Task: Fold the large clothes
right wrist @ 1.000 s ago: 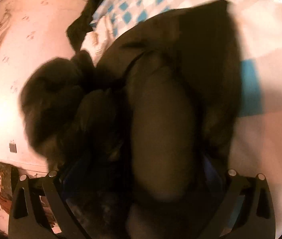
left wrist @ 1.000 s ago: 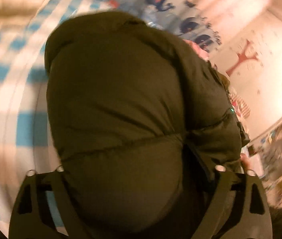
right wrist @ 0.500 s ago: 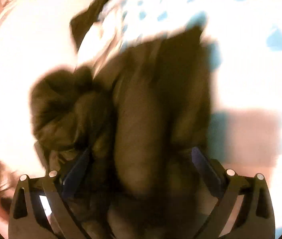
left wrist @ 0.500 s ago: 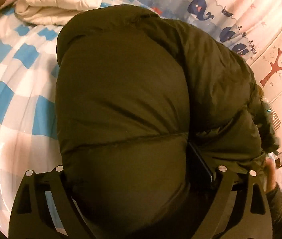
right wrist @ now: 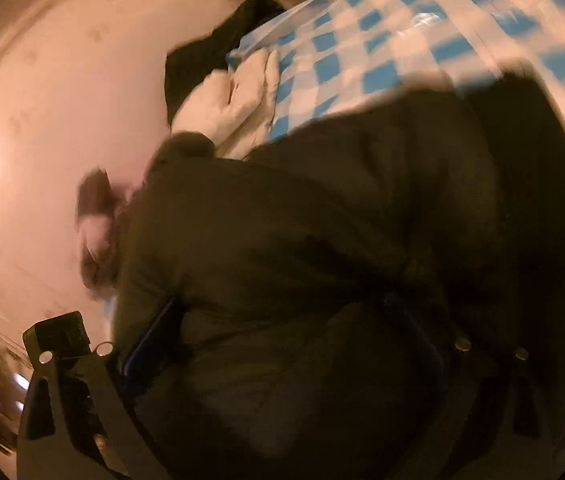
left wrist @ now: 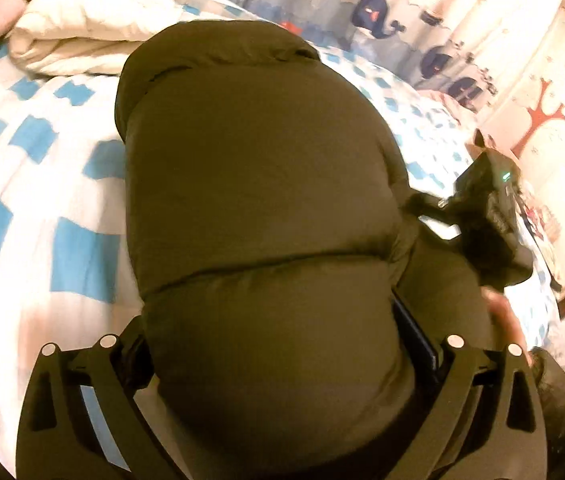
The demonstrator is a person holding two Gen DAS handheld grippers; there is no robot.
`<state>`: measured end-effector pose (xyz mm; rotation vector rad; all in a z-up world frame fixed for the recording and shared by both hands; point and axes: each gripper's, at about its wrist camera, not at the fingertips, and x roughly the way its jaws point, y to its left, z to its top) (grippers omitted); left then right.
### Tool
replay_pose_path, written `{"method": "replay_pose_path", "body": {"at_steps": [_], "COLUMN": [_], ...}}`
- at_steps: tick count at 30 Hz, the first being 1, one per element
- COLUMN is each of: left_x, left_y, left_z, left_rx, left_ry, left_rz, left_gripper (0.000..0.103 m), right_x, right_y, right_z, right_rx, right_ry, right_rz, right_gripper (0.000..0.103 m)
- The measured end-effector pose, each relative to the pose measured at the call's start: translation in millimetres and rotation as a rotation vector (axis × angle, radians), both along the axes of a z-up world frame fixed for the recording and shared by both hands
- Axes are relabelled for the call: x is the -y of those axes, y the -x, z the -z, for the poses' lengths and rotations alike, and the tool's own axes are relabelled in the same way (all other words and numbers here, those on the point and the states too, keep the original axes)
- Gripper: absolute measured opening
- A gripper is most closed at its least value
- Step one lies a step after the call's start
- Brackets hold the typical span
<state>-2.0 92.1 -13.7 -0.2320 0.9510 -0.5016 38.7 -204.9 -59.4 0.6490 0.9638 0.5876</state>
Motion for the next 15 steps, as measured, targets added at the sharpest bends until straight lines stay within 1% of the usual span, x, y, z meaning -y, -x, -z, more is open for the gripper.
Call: {"method": "replay_pose_path", "body": {"at_steps": [1, 2, 3, 4, 5, 6, 7, 8, 9, 10, 11, 12, 13, 15], "left_x": [2, 0, -3, -10, -19, -24, -27, -25, -17, -9, -4, -2, -2, -4], "left_y": [0, 2, 3, 6, 10, 13, 14, 12, 8, 5, 3, 4, 5, 3], "left_z": [-1, -4, -8, -17, -25, -28, -30, -28, -19, -8, -1, 2, 3, 3], "left_rx": [0.007, 0.012, 0.016, 0.037, 0.059, 0.077, 0.093, 0.092, 0.062, 0.029, 0.019, 0.023, 0.019, 0.015], "left_ry": [-0.028, -0.028, -0.013, 0.037, 0.101, 0.139, 0.158, 0.143, 0.08, 0.022, -0.006, -0.009, -0.008, 0.006], "left_rz": [0.011, 0.01, -0.003, -0.029, -0.045, -0.053, -0.057, -0.055, -0.045, -0.033, -0.029, -0.032, -0.031, -0.031], "left_gripper": [0.094, 0.093, 0.093, 0.093, 0.093, 0.093, 0.093, 0.093, 0.093, 0.093, 0.093, 0.093, 0.093, 0.093], "right_x": [0, -7, -10, -9, -3, -1, -1, -1, -1, 3, 9, 13, 15, 6], "right_y": [0, 3, 6, 10, 10, 9, 9, 9, 8, 11, 18, 22, 27, 15], "right_z": [0, -5, -7, -6, -1, 4, 6, 6, -3, -14, -35, -60, -80, -99], "right_rx": [0.0, 0.01, 0.011, 0.006, 0.001, 0.002, 0.0, 0.0, -0.023, -0.013, 0.043, 0.136, 0.189, 0.229], "right_ry": [0.0, 0.056, 0.075, 0.07, 0.026, 0.013, 0.002, 0.002, 0.024, 0.05, 0.063, 0.053, 0.049, 0.045], "right_rz": [0.0, -0.012, -0.019, -0.019, -0.001, 0.006, 0.012, 0.012, 0.004, 0.023, 0.057, 0.086, 0.089, 0.057], "right_gripper": [0.096, 0.096, 0.096, 0.096, 0.096, 0.096, 0.096, 0.096, 0.096, 0.096, 0.096, 0.096, 0.096, 0.096]}}
